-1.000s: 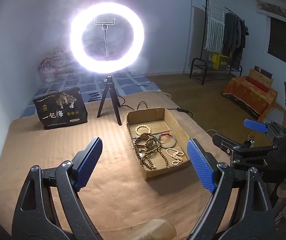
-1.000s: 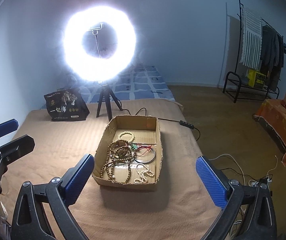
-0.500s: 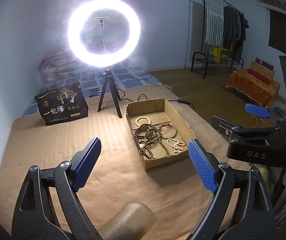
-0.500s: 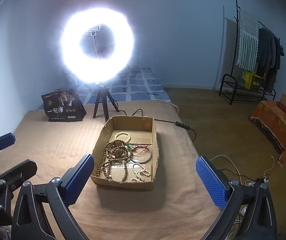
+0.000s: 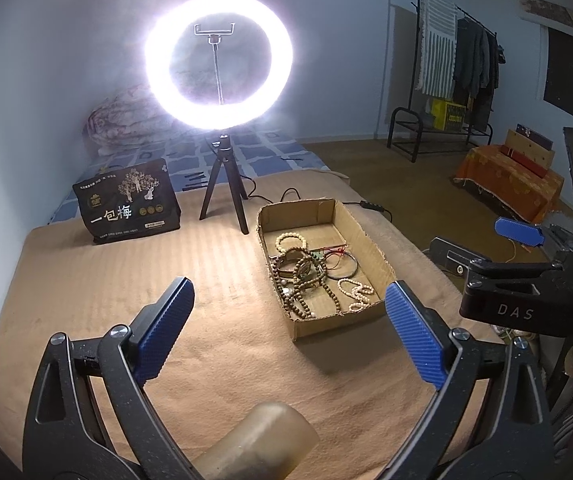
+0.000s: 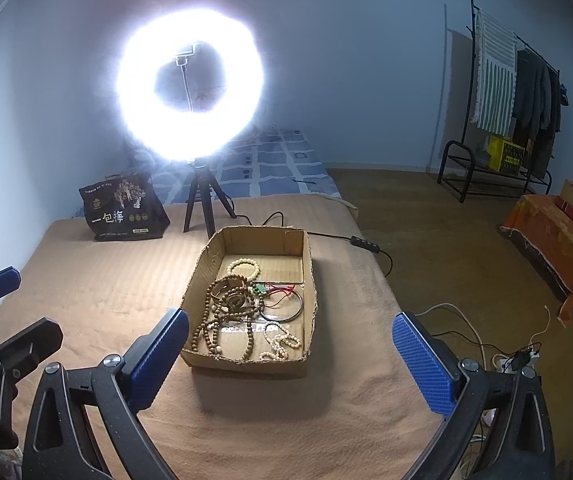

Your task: Organize jewelry

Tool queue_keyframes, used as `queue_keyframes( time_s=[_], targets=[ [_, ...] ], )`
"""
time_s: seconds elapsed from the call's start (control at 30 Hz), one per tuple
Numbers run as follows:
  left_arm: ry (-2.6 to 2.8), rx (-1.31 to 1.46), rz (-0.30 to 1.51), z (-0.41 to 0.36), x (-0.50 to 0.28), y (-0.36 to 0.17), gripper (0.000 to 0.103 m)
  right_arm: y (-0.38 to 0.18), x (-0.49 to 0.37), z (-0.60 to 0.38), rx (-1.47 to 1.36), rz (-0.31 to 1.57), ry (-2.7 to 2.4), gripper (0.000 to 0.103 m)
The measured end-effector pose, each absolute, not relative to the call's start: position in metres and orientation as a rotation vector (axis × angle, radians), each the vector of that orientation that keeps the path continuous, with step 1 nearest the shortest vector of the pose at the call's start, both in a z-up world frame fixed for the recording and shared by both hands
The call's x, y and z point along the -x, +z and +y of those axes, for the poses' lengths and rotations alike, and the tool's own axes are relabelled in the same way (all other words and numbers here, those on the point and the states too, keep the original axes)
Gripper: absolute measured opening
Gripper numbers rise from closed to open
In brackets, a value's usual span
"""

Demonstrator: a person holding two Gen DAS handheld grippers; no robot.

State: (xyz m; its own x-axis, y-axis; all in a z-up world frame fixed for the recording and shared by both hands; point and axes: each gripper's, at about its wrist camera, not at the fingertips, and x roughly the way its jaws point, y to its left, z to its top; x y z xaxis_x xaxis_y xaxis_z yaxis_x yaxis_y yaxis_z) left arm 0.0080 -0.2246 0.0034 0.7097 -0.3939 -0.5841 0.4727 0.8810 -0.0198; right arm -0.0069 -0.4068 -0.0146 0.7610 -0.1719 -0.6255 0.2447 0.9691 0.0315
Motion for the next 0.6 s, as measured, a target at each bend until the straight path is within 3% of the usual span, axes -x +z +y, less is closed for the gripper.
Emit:
queue_keyframes(
  time_s=[0.6],
  targets=[
    [-0.483,-0.125,0.61,-0.225,-0.006,0.0041,0.098,-0.0151,0.0041,-0.4028,-0.089,0.675,-0.222,0.103]
  ],
)
